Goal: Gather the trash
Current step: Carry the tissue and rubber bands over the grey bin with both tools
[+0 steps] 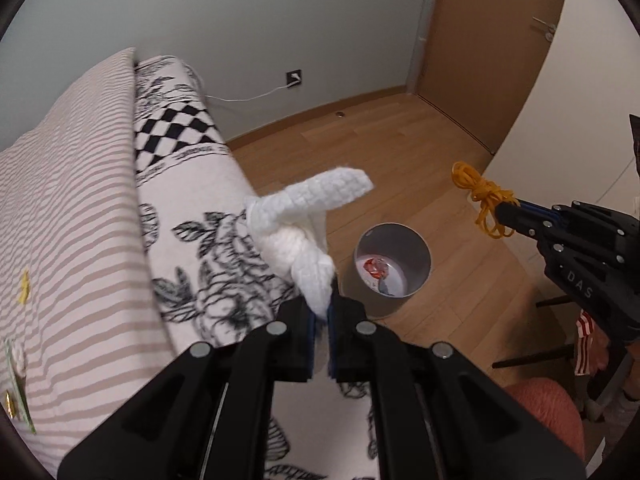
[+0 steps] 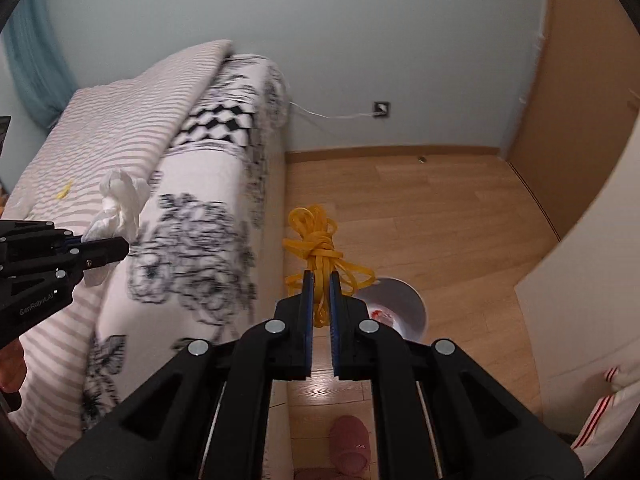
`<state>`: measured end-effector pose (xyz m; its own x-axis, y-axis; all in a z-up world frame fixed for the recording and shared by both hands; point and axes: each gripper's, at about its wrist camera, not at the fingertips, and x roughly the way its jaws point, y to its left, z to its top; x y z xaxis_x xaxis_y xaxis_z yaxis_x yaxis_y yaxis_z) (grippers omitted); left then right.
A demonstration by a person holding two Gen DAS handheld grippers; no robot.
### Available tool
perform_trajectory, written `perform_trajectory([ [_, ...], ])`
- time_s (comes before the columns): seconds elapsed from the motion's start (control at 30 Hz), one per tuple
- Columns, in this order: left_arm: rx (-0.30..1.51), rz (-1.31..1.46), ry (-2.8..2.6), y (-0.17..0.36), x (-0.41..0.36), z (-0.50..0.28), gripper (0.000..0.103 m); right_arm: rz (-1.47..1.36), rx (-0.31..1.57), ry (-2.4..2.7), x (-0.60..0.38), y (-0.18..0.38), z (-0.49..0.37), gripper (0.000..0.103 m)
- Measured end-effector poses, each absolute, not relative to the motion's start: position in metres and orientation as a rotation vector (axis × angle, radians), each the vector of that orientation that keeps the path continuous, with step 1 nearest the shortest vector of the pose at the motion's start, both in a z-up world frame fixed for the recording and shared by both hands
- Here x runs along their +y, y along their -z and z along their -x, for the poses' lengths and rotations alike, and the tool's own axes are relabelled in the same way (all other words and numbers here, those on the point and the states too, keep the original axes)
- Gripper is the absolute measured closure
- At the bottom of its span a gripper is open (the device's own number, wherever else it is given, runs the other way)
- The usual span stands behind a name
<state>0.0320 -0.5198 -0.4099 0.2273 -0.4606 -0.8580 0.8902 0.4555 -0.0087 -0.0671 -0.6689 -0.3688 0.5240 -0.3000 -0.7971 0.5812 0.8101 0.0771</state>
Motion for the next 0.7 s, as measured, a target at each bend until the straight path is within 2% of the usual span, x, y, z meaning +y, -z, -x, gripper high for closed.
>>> perform_trajectory([
  [0.43,1.089,-0.732,1.231,0.554,-0.676,-0.001,0.097,-0.537,0.947,0.681,-0.774,0.49,0.079,0.097],
  [0.7,1.108,-0.776,1.285,0.593,-0.722,-0.006,0.097,-0.56,0.975,0.696,-0.814,0.533,0.064,0.096],
])
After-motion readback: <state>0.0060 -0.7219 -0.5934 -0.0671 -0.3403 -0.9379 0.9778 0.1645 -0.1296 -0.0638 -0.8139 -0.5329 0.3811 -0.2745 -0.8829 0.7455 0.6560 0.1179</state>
